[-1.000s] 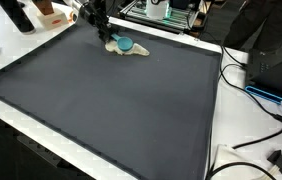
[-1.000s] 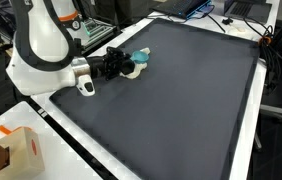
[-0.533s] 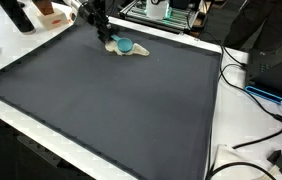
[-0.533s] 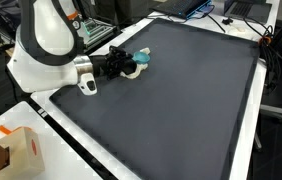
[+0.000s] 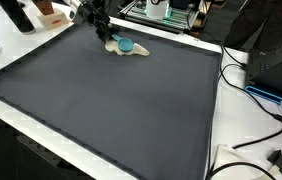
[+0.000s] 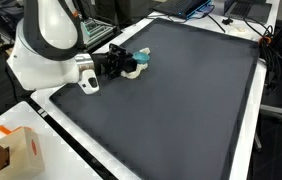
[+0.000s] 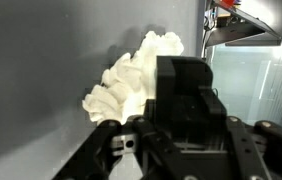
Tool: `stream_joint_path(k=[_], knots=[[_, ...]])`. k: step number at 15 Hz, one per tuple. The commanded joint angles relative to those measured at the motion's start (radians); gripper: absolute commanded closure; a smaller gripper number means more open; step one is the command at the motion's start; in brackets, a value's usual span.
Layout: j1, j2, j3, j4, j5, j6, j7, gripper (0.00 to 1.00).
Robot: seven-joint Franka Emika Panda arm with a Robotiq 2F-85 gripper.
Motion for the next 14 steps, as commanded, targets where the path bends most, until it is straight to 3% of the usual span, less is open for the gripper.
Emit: stream_joint_path(k=[1, 5, 14], knots=[[0.014, 0.018, -0.012, -0.023, -0.062, 0.108, -0.066, 0.75], [0.018, -0.003, -0.016, -0.037, -0.073, 0.125, -0.073, 0.75], [0.089, -0.16, -0.002, -0.128, -0.083, 0.267, 0.158, 0.75]])
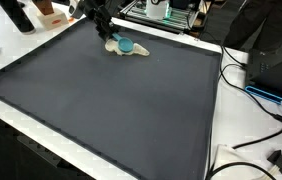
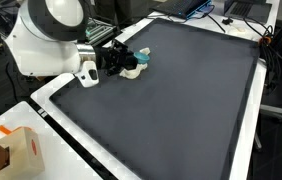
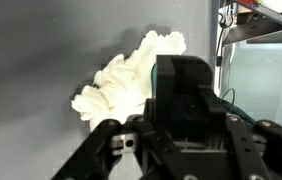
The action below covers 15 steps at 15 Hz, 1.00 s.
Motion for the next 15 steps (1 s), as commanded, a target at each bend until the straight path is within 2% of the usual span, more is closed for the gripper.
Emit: stream_joint_path(k=[1, 9, 15], knots=[[0.051, -0.085, 0.002, -0.077, -0.065, 0.175, 0.096, 0.75], [0.14, -0.322, 0.08, -0.198, -0.234, 0.423, 0.409, 0.75], [0.176, -0.496, 0.161, -0.265, -0.449, 0.501, 0.666, 0.75]])
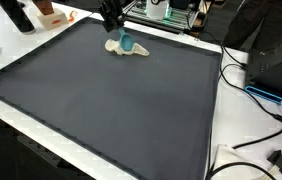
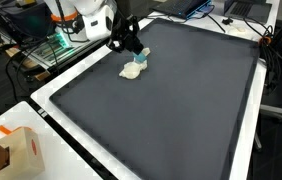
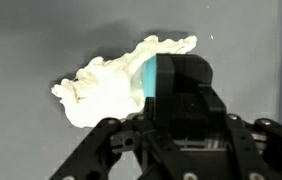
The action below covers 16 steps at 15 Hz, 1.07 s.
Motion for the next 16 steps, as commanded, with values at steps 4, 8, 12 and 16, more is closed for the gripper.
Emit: stream_joint_path(k=[4, 8, 12, 16], knots=[[0.036, -0.21, 0.07, -0.078, -0.262, 0.028, 0.309, 0.75], [0.053, -0.297, 0.127, -0.059, -0.421, -0.011, 0.547, 0.75], [0.059, -0.364, 0.188, -0.028, -0.54, -0.084, 0.753, 0.75], [0.066, -0.401, 0.231, 0.017, -0.585, -0.173, 0.882, 0.75]])
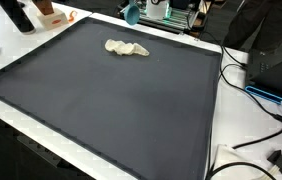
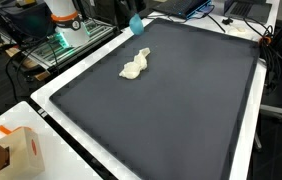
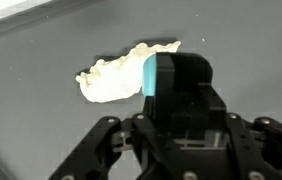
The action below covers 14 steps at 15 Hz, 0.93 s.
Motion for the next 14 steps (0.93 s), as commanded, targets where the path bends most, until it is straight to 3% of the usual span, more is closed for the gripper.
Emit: stream_joint_path(k=[1, 14], knots=[[0.007, -0.043, 0.032, 0.035, -0.052, -0.088, 0.119, 0.75], [0.017, -0.058, 0.111, 0.154, -0.138, -0.267, 0.28, 0.75]])
